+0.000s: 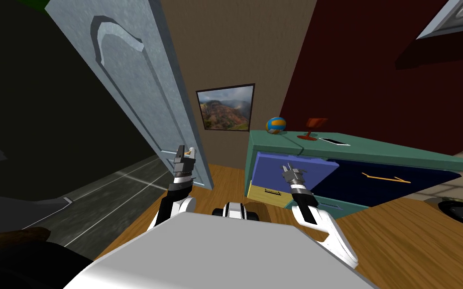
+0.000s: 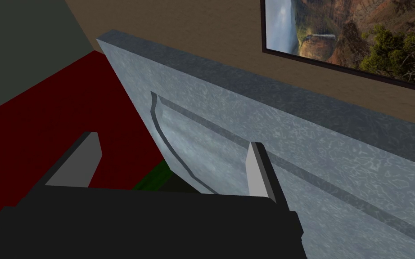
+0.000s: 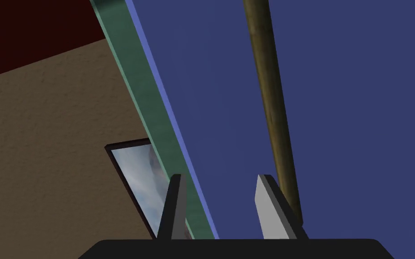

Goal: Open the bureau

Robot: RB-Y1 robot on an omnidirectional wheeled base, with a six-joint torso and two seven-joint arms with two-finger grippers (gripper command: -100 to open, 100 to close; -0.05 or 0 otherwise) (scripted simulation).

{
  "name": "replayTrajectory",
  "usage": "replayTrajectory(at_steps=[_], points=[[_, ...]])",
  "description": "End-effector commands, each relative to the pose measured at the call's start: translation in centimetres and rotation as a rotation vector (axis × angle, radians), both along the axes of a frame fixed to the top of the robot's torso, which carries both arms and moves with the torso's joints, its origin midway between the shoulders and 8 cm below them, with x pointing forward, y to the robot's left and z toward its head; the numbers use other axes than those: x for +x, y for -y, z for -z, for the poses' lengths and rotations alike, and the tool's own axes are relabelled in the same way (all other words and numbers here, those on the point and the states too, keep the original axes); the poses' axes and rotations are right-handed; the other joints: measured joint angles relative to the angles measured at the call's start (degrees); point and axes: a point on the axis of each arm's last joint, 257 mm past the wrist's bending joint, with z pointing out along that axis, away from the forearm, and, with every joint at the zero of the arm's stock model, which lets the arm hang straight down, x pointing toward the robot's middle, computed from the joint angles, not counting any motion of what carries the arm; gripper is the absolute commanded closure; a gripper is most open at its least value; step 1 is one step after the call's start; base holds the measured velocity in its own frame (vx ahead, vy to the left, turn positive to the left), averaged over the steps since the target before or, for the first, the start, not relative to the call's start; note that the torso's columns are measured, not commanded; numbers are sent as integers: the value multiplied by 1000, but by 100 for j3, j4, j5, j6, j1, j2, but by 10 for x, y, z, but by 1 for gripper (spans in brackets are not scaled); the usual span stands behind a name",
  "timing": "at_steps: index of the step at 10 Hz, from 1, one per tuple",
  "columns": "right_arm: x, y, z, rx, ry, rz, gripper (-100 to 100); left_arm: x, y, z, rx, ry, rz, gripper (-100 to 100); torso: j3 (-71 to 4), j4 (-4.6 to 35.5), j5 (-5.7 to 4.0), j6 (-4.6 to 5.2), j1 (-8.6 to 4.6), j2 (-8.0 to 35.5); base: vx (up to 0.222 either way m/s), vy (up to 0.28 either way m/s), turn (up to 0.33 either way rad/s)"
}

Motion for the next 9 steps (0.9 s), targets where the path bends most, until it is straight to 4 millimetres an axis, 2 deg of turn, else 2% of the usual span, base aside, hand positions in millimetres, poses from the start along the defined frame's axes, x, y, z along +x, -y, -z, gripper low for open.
replayTrajectory(at_steps=[1, 2, 3, 4, 5, 6, 8, 9], points=[[3, 7, -5, 4, -10, 17, -100, 0, 0, 0, 0, 0, 0, 0, -2, -7, -7, -1, -2, -4, 54, -18, 44], [3, 7, -12, -7, 9, 14, -100, 0, 0, 0, 0, 0, 0, 0, -5, -11, -9, -2, -3, -9, 26, -19, -11], [1, 2, 2, 7, -11, 6, 100, 0, 0, 0, 0, 0, 0, 0, 2, -10, -10, 7, -7, 3, -23, 15, -5], [-2, -4, 9, 9, -10, -5, 100, 0, 0, 0, 0, 0, 0, 0, 17, 13, 5, 26, -5, 33, -53, 40, -45], [-2, 0, 6, 8, -5, 3, 100, 0, 0, 0, 0, 0, 0, 0, 35, 41, 28, 33, 8, 67, -23, 19, -16], [-2, 2, 2, -28, -9, -7, -100, 0, 0, 0, 0, 0, 0, 0, 37, 50, 35, 32, 5, 70, 0, 0, 0], [-3, 6, -1, -74, -17, -14, -100, 0, 0, 0, 0, 0, 0, 0, 30, 48, 33, 33, 0, 61, -2, -8, -1], [-8, 8, 5, -116, -40, -6, -100, 0, 0, 0, 0, 0, 0, 0, 29, 48, 34, 33, 2, 60, 2, -35, 4]])
